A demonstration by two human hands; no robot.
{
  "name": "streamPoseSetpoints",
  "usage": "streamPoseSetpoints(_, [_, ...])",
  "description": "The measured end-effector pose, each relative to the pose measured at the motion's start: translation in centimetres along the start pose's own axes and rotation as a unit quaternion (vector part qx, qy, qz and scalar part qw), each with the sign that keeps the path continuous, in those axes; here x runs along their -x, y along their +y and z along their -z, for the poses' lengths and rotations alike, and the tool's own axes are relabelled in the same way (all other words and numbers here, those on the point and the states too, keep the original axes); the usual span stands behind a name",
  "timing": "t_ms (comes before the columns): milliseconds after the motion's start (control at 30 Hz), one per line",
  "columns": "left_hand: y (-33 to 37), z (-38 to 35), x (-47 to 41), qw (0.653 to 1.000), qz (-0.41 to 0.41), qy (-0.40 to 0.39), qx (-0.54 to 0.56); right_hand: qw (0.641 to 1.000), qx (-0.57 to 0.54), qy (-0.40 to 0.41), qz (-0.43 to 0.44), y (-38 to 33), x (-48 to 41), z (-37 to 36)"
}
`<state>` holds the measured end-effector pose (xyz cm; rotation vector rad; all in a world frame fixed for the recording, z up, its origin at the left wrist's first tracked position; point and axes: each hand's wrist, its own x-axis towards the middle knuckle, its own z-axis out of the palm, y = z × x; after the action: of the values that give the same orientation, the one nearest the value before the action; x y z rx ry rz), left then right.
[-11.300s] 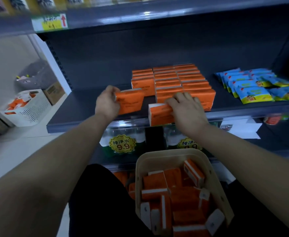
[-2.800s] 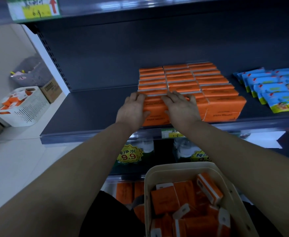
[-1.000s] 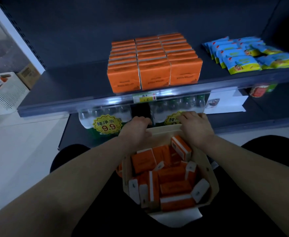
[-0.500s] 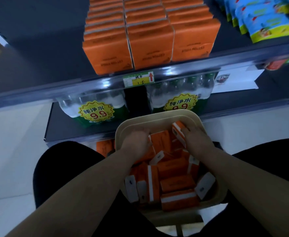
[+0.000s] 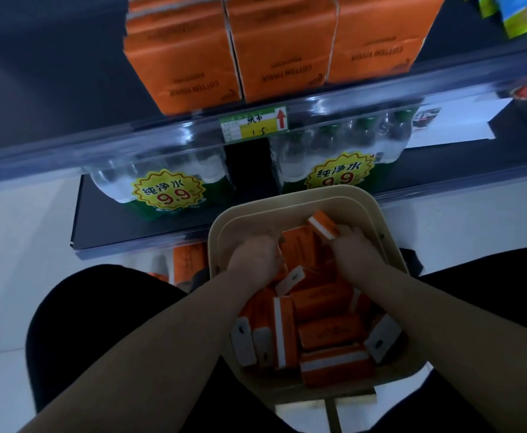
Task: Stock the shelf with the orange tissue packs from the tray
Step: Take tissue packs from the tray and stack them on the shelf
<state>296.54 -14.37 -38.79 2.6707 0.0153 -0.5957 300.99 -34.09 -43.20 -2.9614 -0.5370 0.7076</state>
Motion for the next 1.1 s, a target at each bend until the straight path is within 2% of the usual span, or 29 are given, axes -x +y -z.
streamPoseSetpoints(100, [0.1,0.2,-0.1,0.998,-0.005,-0.014,0.065,0.997,-0.075,0.011,-0.003,-0.6,-0.4,1.6])
streamPoseSetpoints(200, [1.0,1.0,0.5,0.981,-0.01,-0.061,0.184,0.98,-0.198,-0.021,0.002,-1.7,-0.1,4.1])
streamPoseSetpoints(333, [1.0,1.0,1.6,0.97,0.014,-0.042,0.238,0.931,-0.361,-0.056,0.012,-4.3,1.5,6.5])
streamPoseSetpoints(500, [-0.7,0.2,2.5,0.973,0.095,0.035,0.207,0.847,-0.523,-0.098,0.013,-7.1,2.3,7.0])
streamPoseSetpoints(533, [-1.1,0.2,2.5,0.972,0.103,0.041,0.207,0.846,-0.526,-0.089,0.021,-7.3,2.3,7.1])
streamPoseSetpoints(567, [-1.5,0.2,2.6,0.971,0.101,0.043,0.21,0.868,-0.491,-0.06,0.029,-7.0,2.1,7.1])
streamPoseSetpoints(633, [-2.1,0.6,2.6,0.969,0.093,0.04,0.227,0.944,-0.326,0.002,0.057,-5.8,1.7,7.1])
streamPoseSetpoints(700, [-2.2,1.1,2.7,0.957,0.095,0.029,0.272,0.98,-0.172,0.016,0.098,-4.5,1.9,7.1])
streamPoseSetpoints(800, [-1.8,1.5,2.8,0.932,0.082,0.0,0.354,0.984,-0.111,0.008,0.14,-3.6,2.7,7.2])
streamPoseSetpoints(933, [-1.3,1.5,2.9,0.933,0.05,-0.02,0.355,0.986,-0.089,0.026,0.141,-2.9,3.6,7.4])
streamPoseSetpoints(1000, [-1.1,1.2,3.1,0.944,0.06,-0.002,0.326,0.989,-0.088,0.033,0.115,-2.4,4.3,7.1])
streamPoseSetpoints(1100, [-1.1,0.7,3.6,0.978,0.05,0.01,0.203,0.987,-0.133,0.079,0.046,-1.6,5.6,6.0])
